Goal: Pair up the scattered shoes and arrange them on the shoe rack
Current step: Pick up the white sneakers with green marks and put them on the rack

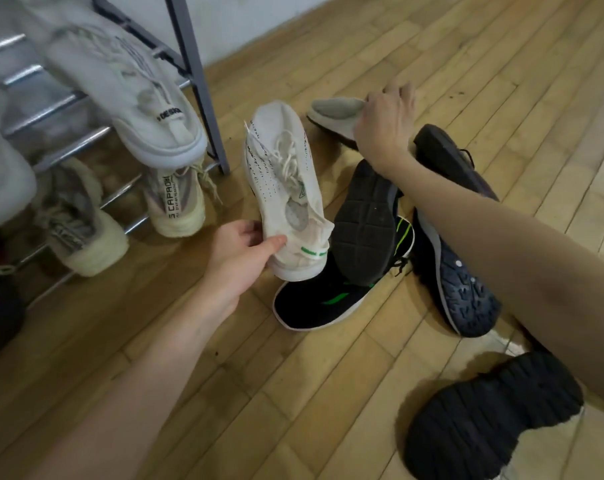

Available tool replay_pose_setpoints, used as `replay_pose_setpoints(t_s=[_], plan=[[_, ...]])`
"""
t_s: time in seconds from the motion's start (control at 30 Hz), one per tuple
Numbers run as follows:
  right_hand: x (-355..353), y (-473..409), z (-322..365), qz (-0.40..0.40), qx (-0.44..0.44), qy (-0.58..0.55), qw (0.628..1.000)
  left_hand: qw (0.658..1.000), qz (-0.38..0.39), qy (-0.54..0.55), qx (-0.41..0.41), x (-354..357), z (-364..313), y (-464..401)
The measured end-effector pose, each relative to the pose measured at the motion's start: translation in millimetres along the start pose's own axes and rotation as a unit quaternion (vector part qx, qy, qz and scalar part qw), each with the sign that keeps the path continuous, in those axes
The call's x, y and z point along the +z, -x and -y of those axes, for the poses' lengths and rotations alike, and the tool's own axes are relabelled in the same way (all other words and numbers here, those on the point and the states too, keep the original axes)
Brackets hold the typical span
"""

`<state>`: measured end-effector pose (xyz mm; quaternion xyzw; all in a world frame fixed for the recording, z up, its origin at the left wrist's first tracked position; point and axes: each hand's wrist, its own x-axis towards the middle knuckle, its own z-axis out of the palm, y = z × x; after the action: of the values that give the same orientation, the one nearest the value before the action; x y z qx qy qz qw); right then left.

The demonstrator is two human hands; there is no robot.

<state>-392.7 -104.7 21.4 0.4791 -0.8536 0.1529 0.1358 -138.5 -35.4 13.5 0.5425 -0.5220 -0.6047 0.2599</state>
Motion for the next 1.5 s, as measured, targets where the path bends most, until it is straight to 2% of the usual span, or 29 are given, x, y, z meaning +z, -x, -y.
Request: replay_pose_setpoints(t_s=[0.13, 0.27, 0.37, 0.43, 0.53, 0.67, 0.8, 1.03, 1.3, 1.5], plan=[[-41.1, 60.1, -1.4, 0.03, 0.037, -0.034, 0.998, 1.0, -0.01, 0.007, 0.005, -12.7, -3.1, 21.5], [-80.6, 130.0, -5.4, -0.002, 0.067, -0.124, 0.99, 1.0, 0.0, -0.012, 0.006, -25.0, -7.9, 48.6], [-92.2, 184.8, -5.4, 0.003, 0.097, -0.142, 0.985, 1.0, 0.01, -0.026, 0.0, -34.0, -7.2, 70.5], [-91.8, 213.8, -4.3, 0.036, 0.136, -0.16, 0.977, 0.999, 0.024, -0.04, -0.009, -40.2, -6.9, 84.9], [-77.5, 238.6, -3.4, 0.138, 0.156, -0.202, 0.957, 0.997, 0.04, -0.055, -0.023, -48.3, -5.7, 104.3], [-64.3, 261.0, 0.6, 0.211, 0.1, -0.121, 0.965, 0.997, 0.045, -0.064, -0.024, -58.2, -11.8, 124.3], [-70.6, 267.4, -2.6, 0.256, 0.094, -0.038, 0.961, 0.996, 0.043, -0.074, -0.011, -70.5, -26.0, 140.2], [-108.5, 250.3, 1.4, 0.226, 0.167, -0.193, 0.94, 0.996, 0.009, -0.08, 0.03, -93.4, -59.8, 162.6], [-177.0, 209.6, 46.9, 0.073, 0.072, -0.306, 0.946, 0.996, -0.034, -0.048, 0.072, -113.4, -112.9, 174.3], [-212.3, 180.8, 86.5, 0.029, 0.037, -0.368, 0.929, 0.984, -0.126, -0.013, 0.124, -147.9, -143.8, 176.4]])
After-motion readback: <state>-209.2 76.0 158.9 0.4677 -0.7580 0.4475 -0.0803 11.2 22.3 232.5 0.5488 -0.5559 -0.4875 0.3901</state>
